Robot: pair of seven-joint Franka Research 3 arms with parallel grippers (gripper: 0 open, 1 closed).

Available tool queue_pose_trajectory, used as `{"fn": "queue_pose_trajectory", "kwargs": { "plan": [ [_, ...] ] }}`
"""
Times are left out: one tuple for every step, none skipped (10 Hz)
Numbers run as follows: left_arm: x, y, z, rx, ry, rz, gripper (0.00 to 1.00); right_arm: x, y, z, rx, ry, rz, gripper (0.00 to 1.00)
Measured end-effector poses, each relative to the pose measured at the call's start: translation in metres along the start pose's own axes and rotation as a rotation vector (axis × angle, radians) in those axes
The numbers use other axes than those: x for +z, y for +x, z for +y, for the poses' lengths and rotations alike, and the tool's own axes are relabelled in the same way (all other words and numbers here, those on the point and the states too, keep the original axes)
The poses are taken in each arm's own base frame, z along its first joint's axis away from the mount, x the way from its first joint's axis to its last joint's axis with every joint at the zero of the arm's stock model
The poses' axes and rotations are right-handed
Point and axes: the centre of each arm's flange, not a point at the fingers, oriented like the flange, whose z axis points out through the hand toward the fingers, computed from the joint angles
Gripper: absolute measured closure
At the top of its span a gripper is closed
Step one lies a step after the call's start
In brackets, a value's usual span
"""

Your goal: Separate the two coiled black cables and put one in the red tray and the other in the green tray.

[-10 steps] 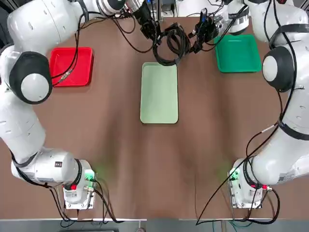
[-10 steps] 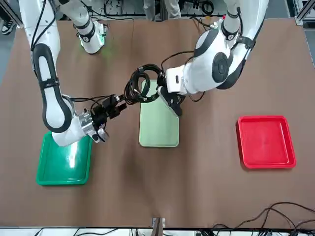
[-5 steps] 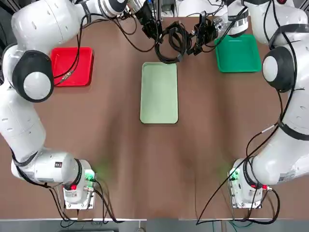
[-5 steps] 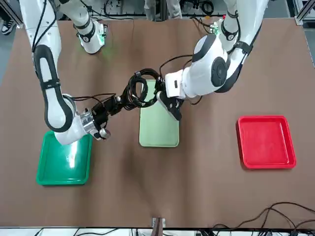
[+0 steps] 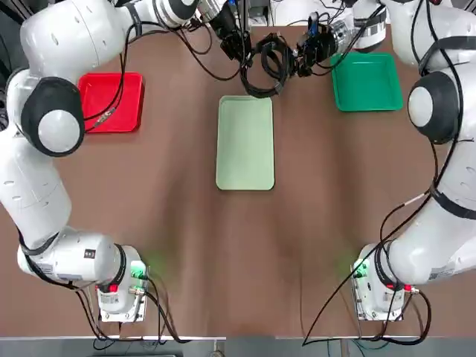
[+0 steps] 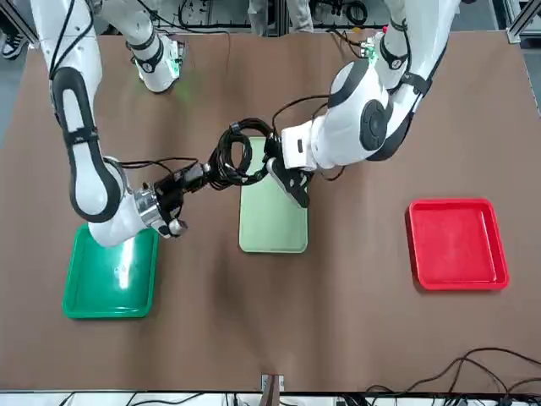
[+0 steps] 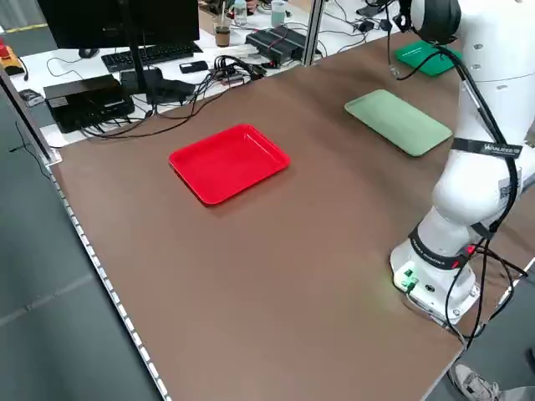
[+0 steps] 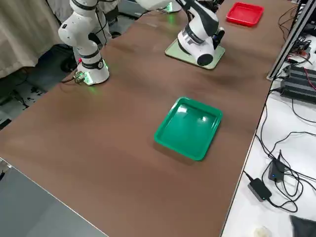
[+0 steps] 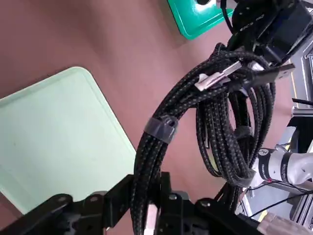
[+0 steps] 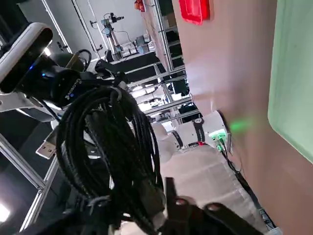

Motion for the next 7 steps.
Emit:
{"fn": "queue_pose_trajectory", "kwargs": {
  "plan": [
    [0.0, 0.0, 0.0, -0.001, 0.0, 0.0, 0.73, 0.0, -0.001, -0.002, 0.007, -0.001, 0.0, 0.81],
    [-0.001, 0.001, 0.0, -0.003, -0.001, 0.003, 0.73, 0.0, -0.001, -0.003, 0.017, -0.001, 0.001, 0.84],
    [-0.002, 0.001, 0.0, -0.003, -0.001, 0.005, 0.73, 0.0, -0.001, -0.005, 0.027, -0.002, 0.001, 0.84],
    [-0.003, 0.001, 0.0, -0.002, -0.001, 0.006, 0.73, -0.002, -0.001, -0.007, 0.037, -0.004, 0.003, 0.84],
    [-0.003, 0.002, 0.001, -0.002, -0.002, 0.011, 0.73, -0.006, -0.001, -0.01, 0.048, -0.018, 0.007, 0.84],
    [-0.004, 0.003, 0.002, -0.001, -0.002, 0.018, 0.73, -0.018, -0.002, -0.016, 0.061, -0.067, 0.008, 0.84],
    [-0.006, 0.004, 0.003, 0.0, -0.003, 0.022, 0.74, -0.043, -0.006, -0.028, 0.064, -0.142, 0.01, 0.85]
  ]
}}
